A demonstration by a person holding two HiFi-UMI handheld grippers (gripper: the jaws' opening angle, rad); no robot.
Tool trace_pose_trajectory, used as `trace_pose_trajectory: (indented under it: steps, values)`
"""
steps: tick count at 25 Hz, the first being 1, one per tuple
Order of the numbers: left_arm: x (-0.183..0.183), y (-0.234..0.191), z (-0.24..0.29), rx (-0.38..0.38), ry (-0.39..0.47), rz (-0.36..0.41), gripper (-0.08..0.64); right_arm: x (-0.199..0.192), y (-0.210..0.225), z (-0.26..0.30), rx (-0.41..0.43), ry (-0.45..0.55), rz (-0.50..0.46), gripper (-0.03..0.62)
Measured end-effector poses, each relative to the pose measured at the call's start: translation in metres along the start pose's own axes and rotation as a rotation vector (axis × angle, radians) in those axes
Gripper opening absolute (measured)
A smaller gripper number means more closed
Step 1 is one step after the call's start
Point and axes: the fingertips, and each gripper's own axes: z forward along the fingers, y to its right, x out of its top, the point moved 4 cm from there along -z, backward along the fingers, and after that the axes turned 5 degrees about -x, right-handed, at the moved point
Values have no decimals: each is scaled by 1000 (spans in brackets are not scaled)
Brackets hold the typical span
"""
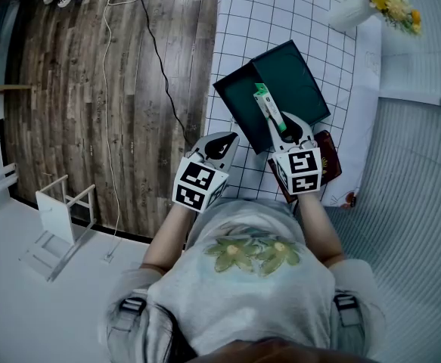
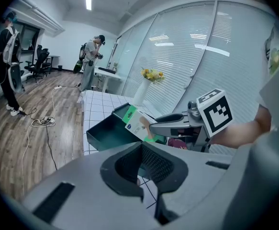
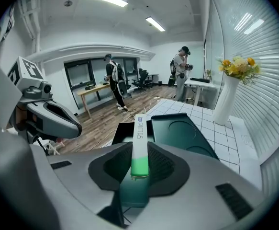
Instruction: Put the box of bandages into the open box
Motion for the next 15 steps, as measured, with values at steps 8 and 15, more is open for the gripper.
trace_pose_trajectory:
  steps: [8, 15]
  values:
    - [-1, 1, 3, -5, -15, 1, 5, -8, 1, 9, 10, -24, -11, 91]
    - [0, 1, 5, -2, -14, -1, 5, -13, 1, 17, 18, -38, -22, 91]
